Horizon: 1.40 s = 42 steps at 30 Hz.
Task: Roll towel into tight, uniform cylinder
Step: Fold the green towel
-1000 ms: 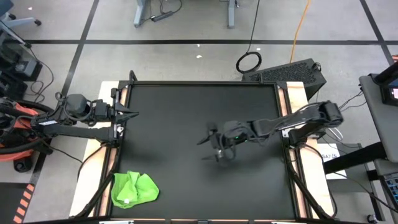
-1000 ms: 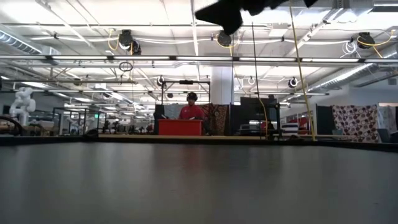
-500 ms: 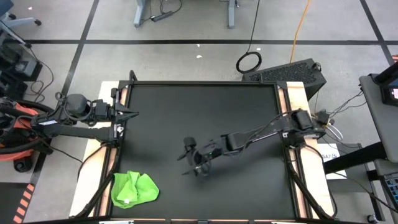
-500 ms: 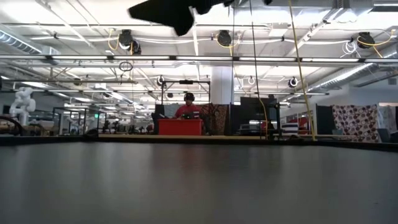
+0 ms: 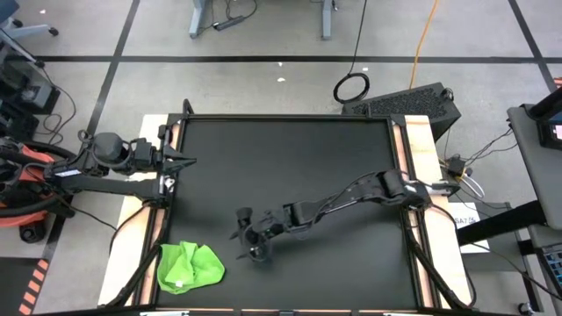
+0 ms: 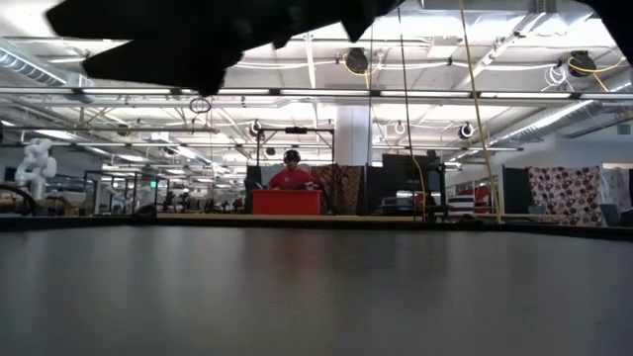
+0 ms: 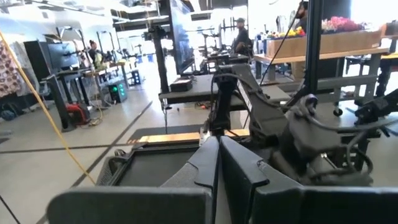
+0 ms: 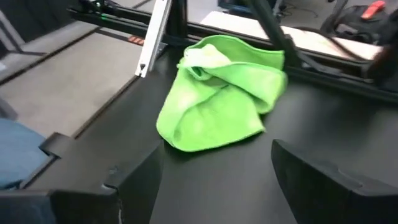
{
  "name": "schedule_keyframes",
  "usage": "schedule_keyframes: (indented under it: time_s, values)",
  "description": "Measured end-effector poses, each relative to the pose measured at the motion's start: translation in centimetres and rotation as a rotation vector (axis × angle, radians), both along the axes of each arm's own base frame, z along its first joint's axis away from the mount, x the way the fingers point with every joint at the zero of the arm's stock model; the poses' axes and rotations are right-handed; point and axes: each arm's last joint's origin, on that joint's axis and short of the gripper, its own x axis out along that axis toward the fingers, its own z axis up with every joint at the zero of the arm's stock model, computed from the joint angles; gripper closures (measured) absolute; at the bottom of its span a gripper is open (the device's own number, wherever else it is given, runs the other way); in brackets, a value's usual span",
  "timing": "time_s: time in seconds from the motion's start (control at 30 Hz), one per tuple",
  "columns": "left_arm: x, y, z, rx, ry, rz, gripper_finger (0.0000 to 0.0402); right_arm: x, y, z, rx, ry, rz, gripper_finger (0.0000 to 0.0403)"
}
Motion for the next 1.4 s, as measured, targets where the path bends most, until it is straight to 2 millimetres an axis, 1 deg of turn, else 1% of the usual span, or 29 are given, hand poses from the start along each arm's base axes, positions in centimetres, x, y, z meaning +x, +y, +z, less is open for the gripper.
schedule_keyframes:
  time_s: [0.17, 0.4, 0.7, 0.77, 0.9, 0.97, 1.1, 1.27, 1.4]
  values:
    - [0.0, 0.0, 0.0, 0.000, 0.000, 0.001, 0.0376, 1.6, 1.1, -1.6, 0.019, 0.011, 0.042, 0.0115]
    - [0.0, 0.0, 0.0, 0.000, 0.000, 0.002, 0.0376, 2.9, 2.2, -3.2, 0.022, 0.014, 0.086, 0.0115]
    - [0.0, 0.0, 0.0, -0.001, 0.000, 0.004, 0.0376, 3.3, 3.2, -4.1, 0.032, -0.019, 0.098, 0.0115]
    - [0.0, 0.0, 0.0, -0.001, 0.000, 0.004, 0.0376, 3.2, 3.4, -4.8, 0.038, 0.009, 0.095, 0.0115]
    - [0.0, 0.0, 0.0, -0.001, 0.001, 0.004, 0.0376, 3.3, 4.0, -5.9, 0.043, 0.001, 0.098, 0.0115]
    - [0.0, 0.0, 0.0, -0.001, 0.000, 0.004, 0.0376, 3.3, 4.2, -6.2, 0.041, -0.010, 0.077, 0.0115]
    - [0.0, 0.0, 0.0, -0.001, 0.000, 0.004, 0.0376, 3.5, 4.4, -6.1, 0.027, -0.048, 0.018, 0.0115]
    - [0.0, 0.0, 0.0, -0.001, 0.000, 0.004, 0.0376, 3.4, 5.1, -6.2, 0.050, -0.078, 0.041, 0.0115]
    - [0.0, 0.0, 0.0, -0.001, 0.000, 0.004, 0.0376, 3.2, 6.0, -7.1, 0.058, -0.083, 0.084, 0.0115]
